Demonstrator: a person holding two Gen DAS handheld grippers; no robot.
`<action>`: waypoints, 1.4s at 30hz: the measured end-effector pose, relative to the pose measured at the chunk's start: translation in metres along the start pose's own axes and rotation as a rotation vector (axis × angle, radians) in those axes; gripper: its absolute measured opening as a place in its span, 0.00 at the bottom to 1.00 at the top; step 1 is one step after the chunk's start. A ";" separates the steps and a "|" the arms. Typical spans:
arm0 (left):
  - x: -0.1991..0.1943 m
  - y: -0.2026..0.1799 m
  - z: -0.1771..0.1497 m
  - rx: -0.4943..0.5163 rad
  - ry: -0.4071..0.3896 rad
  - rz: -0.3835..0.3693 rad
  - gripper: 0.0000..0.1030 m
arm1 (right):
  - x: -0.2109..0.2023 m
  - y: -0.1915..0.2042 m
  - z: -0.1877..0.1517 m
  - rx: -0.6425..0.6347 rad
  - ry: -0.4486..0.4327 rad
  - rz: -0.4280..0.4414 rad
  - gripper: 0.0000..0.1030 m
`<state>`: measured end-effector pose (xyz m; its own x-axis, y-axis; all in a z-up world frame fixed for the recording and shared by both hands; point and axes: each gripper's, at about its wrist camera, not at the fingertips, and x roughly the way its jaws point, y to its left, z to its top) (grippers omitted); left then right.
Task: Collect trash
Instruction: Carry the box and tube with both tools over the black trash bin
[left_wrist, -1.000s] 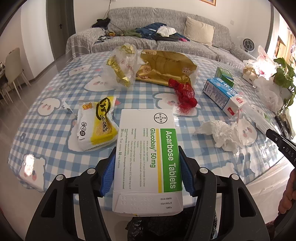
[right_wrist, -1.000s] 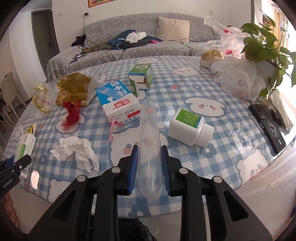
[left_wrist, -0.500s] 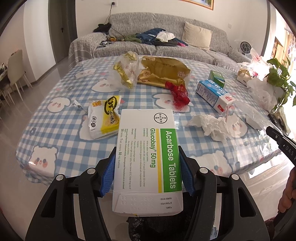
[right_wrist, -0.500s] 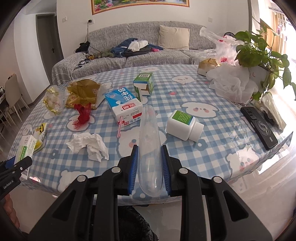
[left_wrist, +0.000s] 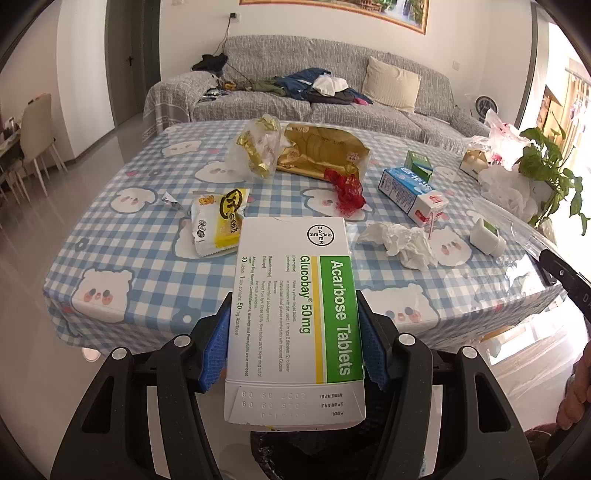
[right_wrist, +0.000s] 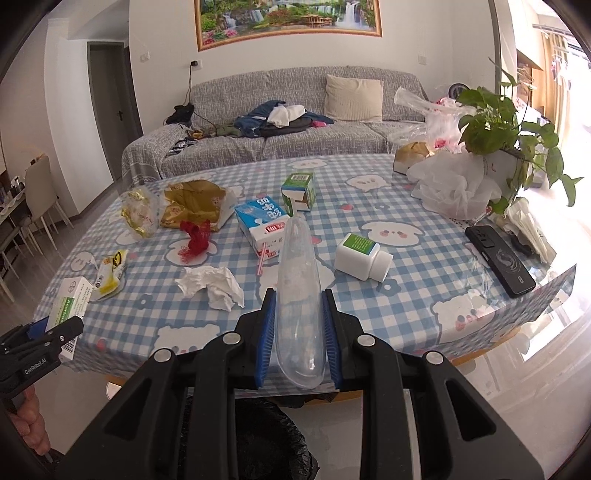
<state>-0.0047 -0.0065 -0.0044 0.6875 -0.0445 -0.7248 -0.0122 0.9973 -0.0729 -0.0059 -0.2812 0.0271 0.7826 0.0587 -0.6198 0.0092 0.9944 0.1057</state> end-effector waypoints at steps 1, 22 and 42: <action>-0.004 0.000 -0.002 0.000 -0.004 -0.002 0.57 | -0.005 0.000 -0.002 0.002 -0.005 0.006 0.23; -0.056 -0.002 -0.062 0.009 -0.018 -0.043 0.57 | -0.078 0.020 -0.066 -0.049 -0.017 0.104 0.23; -0.068 0.012 -0.134 -0.031 0.053 -0.055 0.57 | -0.106 0.033 -0.139 -0.103 0.071 0.150 0.23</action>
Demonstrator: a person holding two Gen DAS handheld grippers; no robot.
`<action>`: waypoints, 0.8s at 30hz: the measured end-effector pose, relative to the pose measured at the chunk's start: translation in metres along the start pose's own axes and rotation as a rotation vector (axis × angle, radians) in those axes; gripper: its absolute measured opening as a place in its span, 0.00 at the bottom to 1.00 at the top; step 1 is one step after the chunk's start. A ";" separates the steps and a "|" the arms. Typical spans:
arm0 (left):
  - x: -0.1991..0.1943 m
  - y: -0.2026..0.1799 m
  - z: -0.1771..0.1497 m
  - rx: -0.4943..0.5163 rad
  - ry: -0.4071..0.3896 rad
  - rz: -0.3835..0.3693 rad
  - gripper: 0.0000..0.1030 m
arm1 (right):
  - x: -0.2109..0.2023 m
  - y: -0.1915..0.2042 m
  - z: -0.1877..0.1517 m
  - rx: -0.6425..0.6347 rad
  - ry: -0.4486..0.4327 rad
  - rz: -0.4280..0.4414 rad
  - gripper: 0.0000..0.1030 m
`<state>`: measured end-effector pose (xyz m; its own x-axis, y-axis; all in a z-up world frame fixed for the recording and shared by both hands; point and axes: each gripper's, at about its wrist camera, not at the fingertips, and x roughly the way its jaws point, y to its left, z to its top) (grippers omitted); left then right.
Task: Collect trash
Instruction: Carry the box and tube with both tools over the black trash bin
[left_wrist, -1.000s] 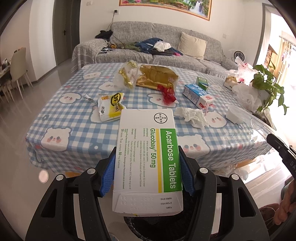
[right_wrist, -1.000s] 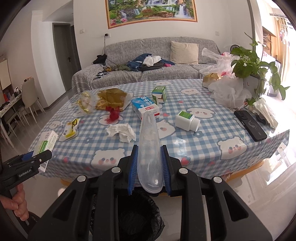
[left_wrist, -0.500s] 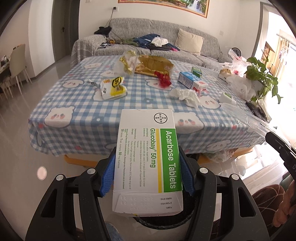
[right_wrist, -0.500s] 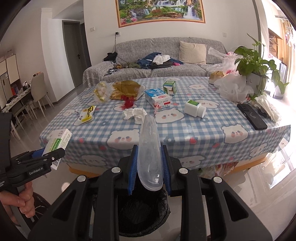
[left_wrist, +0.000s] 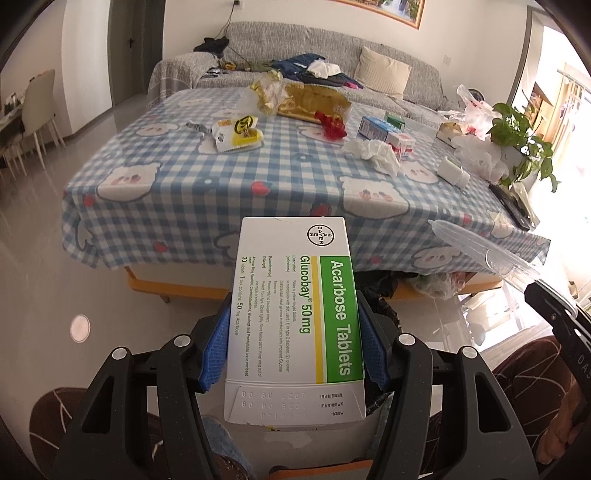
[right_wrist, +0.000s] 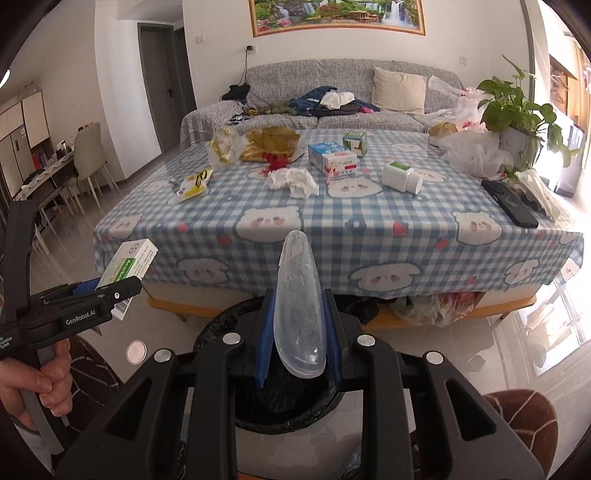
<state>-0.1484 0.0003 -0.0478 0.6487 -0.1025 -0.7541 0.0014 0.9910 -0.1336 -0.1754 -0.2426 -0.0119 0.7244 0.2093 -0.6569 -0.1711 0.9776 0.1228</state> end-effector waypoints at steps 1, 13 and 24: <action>0.000 0.000 -0.002 -0.001 0.003 0.001 0.57 | 0.001 0.000 -0.003 -0.001 0.010 0.002 0.23; 0.022 0.003 -0.025 0.003 0.067 0.037 0.57 | 0.037 0.009 -0.027 -0.024 0.144 0.009 0.23; 0.053 0.006 -0.032 0.004 0.123 0.045 0.57 | 0.075 0.017 -0.041 -0.027 0.251 -0.004 0.23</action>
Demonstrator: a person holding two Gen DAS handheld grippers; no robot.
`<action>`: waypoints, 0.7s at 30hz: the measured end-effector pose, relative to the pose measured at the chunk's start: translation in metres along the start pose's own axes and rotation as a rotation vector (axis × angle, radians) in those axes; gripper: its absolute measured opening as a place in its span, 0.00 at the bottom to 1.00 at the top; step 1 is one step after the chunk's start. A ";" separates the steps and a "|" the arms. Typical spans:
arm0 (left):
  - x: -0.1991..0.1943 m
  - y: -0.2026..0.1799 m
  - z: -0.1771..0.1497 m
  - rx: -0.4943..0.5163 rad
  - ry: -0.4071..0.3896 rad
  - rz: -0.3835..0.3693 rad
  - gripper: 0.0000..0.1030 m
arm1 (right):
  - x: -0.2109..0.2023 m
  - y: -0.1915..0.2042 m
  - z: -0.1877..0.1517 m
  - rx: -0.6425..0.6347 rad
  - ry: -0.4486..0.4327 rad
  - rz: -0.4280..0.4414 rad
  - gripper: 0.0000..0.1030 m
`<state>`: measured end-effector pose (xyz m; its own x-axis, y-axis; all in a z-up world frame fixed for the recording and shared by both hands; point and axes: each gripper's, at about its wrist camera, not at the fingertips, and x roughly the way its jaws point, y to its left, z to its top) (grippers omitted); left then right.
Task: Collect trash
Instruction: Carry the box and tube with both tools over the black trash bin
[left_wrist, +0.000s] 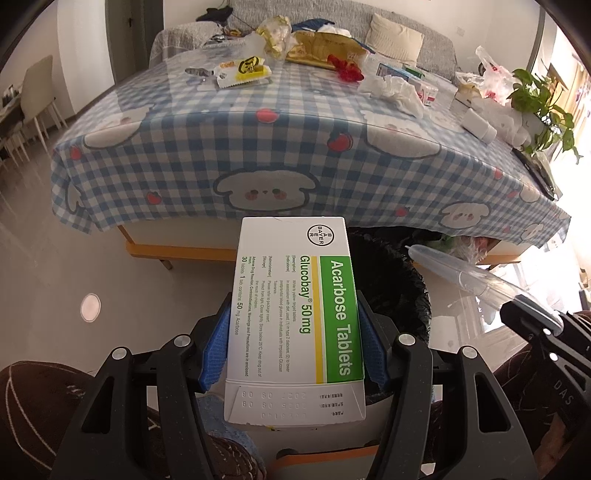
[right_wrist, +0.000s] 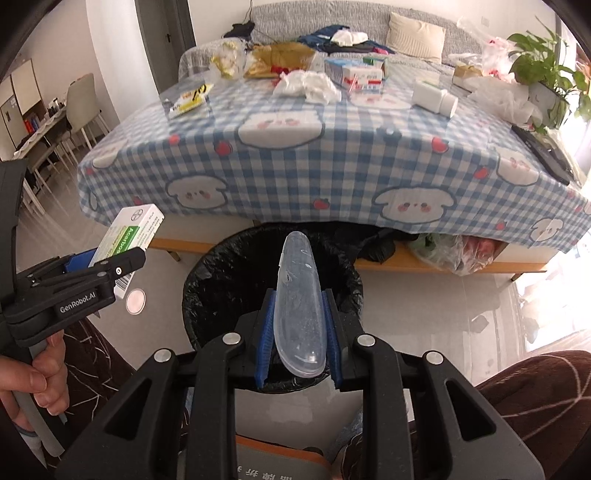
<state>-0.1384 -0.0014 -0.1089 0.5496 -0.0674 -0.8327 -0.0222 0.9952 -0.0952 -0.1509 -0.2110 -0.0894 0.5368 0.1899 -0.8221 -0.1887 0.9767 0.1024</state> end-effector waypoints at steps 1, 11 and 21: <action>0.002 0.000 0.000 0.003 0.003 0.004 0.57 | 0.003 0.000 0.000 0.004 0.008 0.002 0.23; 0.031 -0.001 0.003 0.006 0.046 0.022 0.57 | 0.044 0.006 0.004 0.016 0.096 -0.015 0.23; 0.060 0.003 0.006 0.001 0.057 0.030 0.57 | 0.085 0.009 0.008 0.037 0.177 -0.026 0.23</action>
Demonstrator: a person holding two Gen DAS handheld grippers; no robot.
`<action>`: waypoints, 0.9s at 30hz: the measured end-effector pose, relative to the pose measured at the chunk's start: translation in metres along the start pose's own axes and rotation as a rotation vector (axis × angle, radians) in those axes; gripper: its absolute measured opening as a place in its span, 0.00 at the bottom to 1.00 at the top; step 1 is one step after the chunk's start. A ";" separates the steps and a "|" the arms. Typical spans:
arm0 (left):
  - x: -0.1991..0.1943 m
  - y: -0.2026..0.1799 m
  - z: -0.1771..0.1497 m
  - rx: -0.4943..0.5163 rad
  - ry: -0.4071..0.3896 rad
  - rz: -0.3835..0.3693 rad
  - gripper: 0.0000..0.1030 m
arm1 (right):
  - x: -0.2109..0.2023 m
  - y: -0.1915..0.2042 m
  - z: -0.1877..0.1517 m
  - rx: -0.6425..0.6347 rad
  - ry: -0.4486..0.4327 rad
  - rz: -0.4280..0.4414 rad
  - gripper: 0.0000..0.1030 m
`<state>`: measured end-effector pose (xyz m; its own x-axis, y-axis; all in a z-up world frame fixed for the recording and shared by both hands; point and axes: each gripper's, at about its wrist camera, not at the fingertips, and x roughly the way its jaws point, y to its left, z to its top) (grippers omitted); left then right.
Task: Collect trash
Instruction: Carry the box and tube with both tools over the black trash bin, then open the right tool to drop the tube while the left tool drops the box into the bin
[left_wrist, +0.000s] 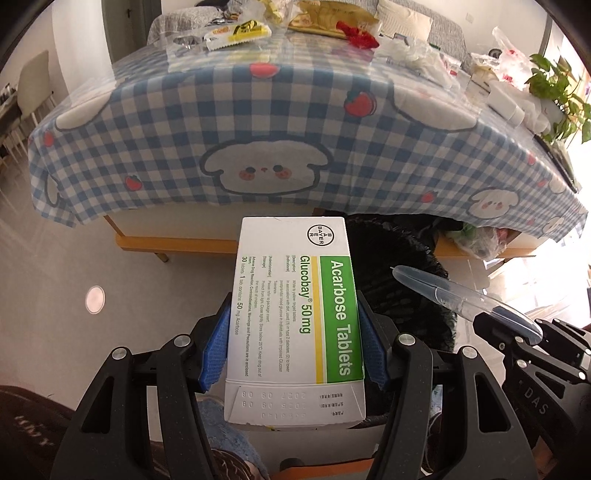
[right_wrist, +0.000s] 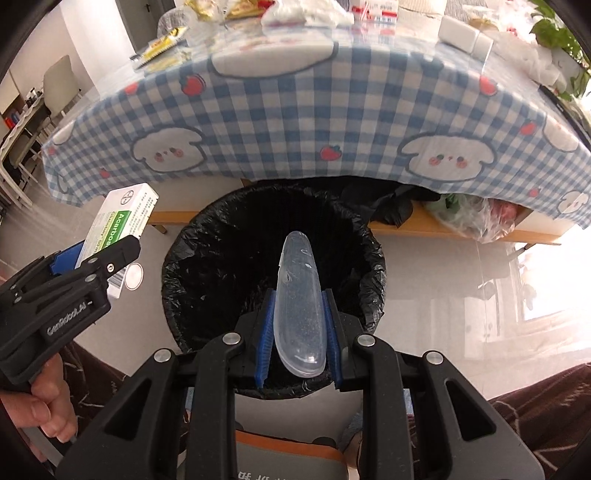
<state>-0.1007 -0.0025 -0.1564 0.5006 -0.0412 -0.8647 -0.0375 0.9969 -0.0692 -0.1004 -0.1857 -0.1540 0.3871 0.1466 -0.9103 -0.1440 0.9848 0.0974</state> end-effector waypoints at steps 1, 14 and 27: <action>0.003 0.000 0.000 0.002 0.000 0.000 0.57 | 0.005 0.000 0.001 0.004 0.011 0.004 0.23; 0.047 0.002 -0.005 -0.005 0.048 0.006 0.57 | 0.056 0.001 0.010 0.028 0.110 0.005 0.23; 0.065 0.018 -0.009 -0.040 0.065 0.022 0.57 | 0.103 0.015 0.030 0.033 0.160 0.039 0.23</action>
<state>-0.0763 0.0118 -0.2185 0.4423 -0.0251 -0.8965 -0.0832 0.9942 -0.0688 -0.0355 -0.1526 -0.2339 0.2313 0.1710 -0.9577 -0.1256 0.9814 0.1449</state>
